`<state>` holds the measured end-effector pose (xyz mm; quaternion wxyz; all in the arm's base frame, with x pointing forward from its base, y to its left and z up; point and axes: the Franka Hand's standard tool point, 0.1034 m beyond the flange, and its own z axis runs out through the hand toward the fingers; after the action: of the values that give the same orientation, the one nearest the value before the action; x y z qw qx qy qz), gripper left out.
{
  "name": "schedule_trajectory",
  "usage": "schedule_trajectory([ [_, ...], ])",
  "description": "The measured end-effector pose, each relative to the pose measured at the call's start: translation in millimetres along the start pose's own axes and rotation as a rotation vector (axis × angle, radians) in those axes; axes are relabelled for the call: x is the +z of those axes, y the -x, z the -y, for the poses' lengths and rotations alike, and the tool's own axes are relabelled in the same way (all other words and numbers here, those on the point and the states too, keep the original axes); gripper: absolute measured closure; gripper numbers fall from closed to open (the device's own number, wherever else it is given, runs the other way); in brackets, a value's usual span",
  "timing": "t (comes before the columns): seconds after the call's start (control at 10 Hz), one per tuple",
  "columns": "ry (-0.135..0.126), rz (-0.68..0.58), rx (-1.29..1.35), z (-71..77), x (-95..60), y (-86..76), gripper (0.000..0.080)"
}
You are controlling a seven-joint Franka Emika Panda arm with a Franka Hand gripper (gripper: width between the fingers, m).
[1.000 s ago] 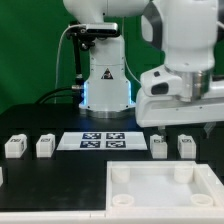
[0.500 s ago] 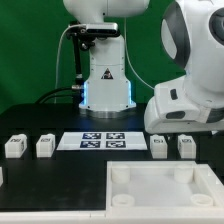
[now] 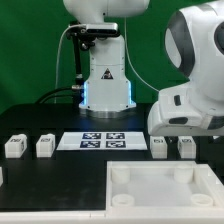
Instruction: Assemble one leg
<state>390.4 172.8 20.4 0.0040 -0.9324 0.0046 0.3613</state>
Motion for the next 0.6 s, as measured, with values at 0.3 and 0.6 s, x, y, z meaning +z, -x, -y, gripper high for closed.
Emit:
schedule_trajectory([
  [0.3, 0.002, 0.019, -0.002, 0.3, 10.7, -1.1, 0.0151],
  [0.6, 0.002, 0.019, -0.003, 0.3, 10.8, -1.1, 0.0178],
])
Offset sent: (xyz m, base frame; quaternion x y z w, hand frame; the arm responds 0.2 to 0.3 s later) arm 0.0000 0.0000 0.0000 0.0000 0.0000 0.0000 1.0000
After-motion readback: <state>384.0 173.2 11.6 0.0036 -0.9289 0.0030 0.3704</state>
